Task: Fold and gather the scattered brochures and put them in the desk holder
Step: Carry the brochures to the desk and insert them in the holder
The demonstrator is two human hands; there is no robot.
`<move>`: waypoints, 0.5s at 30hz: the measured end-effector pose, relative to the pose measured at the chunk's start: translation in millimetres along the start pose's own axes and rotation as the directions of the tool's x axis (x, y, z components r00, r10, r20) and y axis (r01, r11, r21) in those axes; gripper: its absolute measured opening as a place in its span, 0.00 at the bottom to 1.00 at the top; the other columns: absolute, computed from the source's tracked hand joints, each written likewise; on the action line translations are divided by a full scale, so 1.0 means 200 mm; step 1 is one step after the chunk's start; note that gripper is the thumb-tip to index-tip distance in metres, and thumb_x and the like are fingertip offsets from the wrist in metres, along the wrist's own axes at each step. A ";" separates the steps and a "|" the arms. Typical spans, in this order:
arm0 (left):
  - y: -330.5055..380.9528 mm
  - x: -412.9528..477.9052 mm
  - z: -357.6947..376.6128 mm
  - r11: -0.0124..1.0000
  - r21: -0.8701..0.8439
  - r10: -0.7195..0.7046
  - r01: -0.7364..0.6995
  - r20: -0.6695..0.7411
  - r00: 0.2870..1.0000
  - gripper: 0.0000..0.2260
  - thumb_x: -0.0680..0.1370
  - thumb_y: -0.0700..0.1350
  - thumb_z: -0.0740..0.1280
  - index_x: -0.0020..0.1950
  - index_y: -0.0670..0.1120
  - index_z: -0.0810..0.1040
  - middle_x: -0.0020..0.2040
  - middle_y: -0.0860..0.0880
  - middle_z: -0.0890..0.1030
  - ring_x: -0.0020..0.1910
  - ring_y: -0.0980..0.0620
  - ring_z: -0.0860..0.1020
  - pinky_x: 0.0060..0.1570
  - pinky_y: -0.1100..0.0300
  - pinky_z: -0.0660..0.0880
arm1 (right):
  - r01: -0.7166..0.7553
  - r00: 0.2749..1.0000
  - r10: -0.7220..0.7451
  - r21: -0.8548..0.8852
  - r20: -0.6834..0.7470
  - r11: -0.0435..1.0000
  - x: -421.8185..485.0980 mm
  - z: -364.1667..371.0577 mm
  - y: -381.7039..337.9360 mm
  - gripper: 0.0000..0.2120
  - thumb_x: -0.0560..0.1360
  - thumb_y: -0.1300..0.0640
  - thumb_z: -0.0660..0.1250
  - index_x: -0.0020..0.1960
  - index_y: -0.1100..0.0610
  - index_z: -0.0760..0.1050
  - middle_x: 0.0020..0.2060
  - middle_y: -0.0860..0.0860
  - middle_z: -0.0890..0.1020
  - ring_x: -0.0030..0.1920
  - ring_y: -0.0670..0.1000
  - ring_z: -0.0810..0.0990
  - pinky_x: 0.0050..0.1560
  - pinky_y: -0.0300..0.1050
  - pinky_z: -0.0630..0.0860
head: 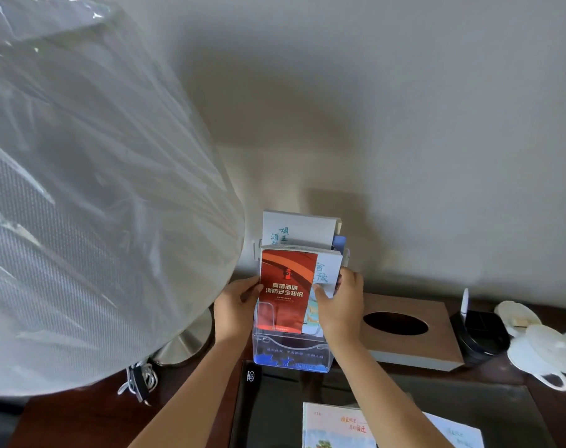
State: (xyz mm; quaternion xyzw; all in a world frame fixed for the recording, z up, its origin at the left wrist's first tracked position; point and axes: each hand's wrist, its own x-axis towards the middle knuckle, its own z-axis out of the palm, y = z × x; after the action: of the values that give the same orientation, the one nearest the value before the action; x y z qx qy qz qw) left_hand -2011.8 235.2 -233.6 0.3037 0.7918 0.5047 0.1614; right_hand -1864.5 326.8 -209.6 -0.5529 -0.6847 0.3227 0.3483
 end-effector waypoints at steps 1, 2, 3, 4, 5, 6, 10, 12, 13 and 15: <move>-0.01 -0.01 0.00 1.000 -0.006 -0.012 0.012 -0.025 1.000 0.09 0.74 0.42 0.72 0.53 0.46 0.84 0.39 0.64 0.79 0.40 0.66 0.79 0.42 0.76 0.71 | -0.004 1.000 0.004 0.001 -0.010 1.000 -0.01 0.00 0.01 0.17 0.72 0.58 0.72 0.58 0.57 0.72 0.54 0.52 0.76 0.53 0.52 0.79 0.50 0.45 0.79; -0.02 -0.02 0.01 1.000 -0.013 -0.029 0.028 -0.047 0.998 0.09 0.73 0.43 0.72 0.53 0.48 0.84 0.39 0.64 0.79 0.39 0.66 0.80 0.40 0.77 0.71 | 0.001 1.000 -0.001 -0.010 -0.015 1.000 -0.01 0.00 0.02 0.16 0.73 0.57 0.71 0.58 0.57 0.72 0.53 0.52 0.77 0.52 0.51 0.80 0.50 0.46 0.80; -0.02 -0.03 0.01 0.999 -0.016 -0.046 0.045 -0.066 0.997 0.09 0.73 0.43 0.73 0.52 0.49 0.84 0.39 0.64 0.80 0.39 0.68 0.80 0.38 0.78 0.71 | 0.016 1.000 -0.017 -0.026 -0.020 1.000 -0.02 0.00 0.02 0.15 0.73 0.56 0.71 0.57 0.56 0.72 0.52 0.51 0.79 0.51 0.50 0.80 0.50 0.47 0.80; -0.03 -0.04 0.01 0.998 -0.012 -0.055 0.054 -0.078 0.995 0.08 0.73 0.44 0.73 0.51 0.51 0.84 0.39 0.64 0.80 0.41 0.70 0.79 0.37 0.79 0.71 | 0.032 0.999 -0.033 -0.032 -0.032 0.999 -0.02 0.01 0.01 0.14 0.73 0.56 0.71 0.56 0.55 0.72 0.51 0.50 0.80 0.51 0.50 0.80 0.49 0.47 0.81; -0.03 -0.05 0.01 0.998 -0.004 -0.055 0.055 -0.086 0.995 0.08 0.72 0.45 0.73 0.51 0.51 0.84 0.39 0.64 0.80 0.41 0.72 0.79 0.36 0.78 0.70 | 0.036 0.998 -0.037 -0.021 -0.054 0.999 -0.03 0.01 0.01 0.12 0.73 0.57 0.70 0.55 0.54 0.71 0.50 0.49 0.81 0.50 0.49 0.80 0.48 0.47 0.81; -0.03 -0.05 0.01 0.999 0.000 -0.054 0.055 -0.091 0.994 0.08 0.72 0.45 0.73 0.51 0.51 0.84 0.39 0.64 0.80 0.41 0.72 0.79 0.37 0.78 0.70 | 0.028 0.997 -0.029 -0.003 -0.077 1.000 -0.03 0.02 0.01 0.12 0.73 0.58 0.70 0.54 0.54 0.71 0.50 0.49 0.81 0.49 0.49 0.80 0.47 0.45 0.81; 0.01 -0.05 0.02 0.996 -0.030 -0.084 0.082 -0.104 0.991 0.08 0.72 0.46 0.74 0.50 0.52 0.82 0.41 0.60 0.82 0.39 0.67 0.80 0.39 0.74 0.72 | -0.016 0.995 0.014 -0.023 -0.098 1.000 -0.05 0.03 0.03 0.10 0.73 0.60 0.70 0.52 0.56 0.71 0.49 0.51 0.78 0.47 0.50 0.80 0.45 0.47 0.80; 0.03 -0.04 0.03 0.995 -0.026 -0.096 0.093 -0.124 0.988 0.06 0.72 0.47 0.73 0.49 0.51 0.82 0.40 0.58 0.82 0.39 0.64 0.80 0.41 0.69 0.74 | -0.045 0.995 0.041 -0.045 -0.087 0.998 -0.05 0.03 0.05 0.08 0.74 0.60 0.70 0.51 0.57 0.72 0.48 0.52 0.80 0.45 0.50 0.80 0.44 0.47 0.80; 0.04 -0.04 0.04 0.994 -0.026 -0.106 0.103 -0.137 0.985 0.06 0.73 0.47 0.73 0.49 0.50 0.82 0.41 0.57 0.83 0.39 0.63 0.80 0.43 0.66 0.76 | -0.054 0.995 0.050 -0.052 -0.081 0.997 -0.05 0.03 0.05 0.08 0.74 0.59 0.69 0.51 0.57 0.72 0.48 0.52 0.80 0.45 0.50 0.80 0.44 0.47 0.80; 0.05 -0.04 0.05 0.991 -0.032 -0.136 0.133 -0.160 0.978 0.06 0.73 0.46 0.73 0.49 0.47 0.82 0.41 0.54 0.83 0.40 0.58 0.81 0.44 0.63 0.75 | -0.063 0.996 0.060 -0.058 -0.063 0.996 -0.05 0.02 0.05 0.08 0.75 0.60 0.68 0.52 0.57 0.73 0.48 0.52 0.81 0.47 0.50 0.81 0.46 0.48 0.81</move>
State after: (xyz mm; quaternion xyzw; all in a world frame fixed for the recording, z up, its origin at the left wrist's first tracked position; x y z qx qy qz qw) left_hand -1997.1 240.1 -228.6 0.2057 0.8156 0.5241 0.1334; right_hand -1861.7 318.7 -221.9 -0.5936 -0.6658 0.2953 0.3422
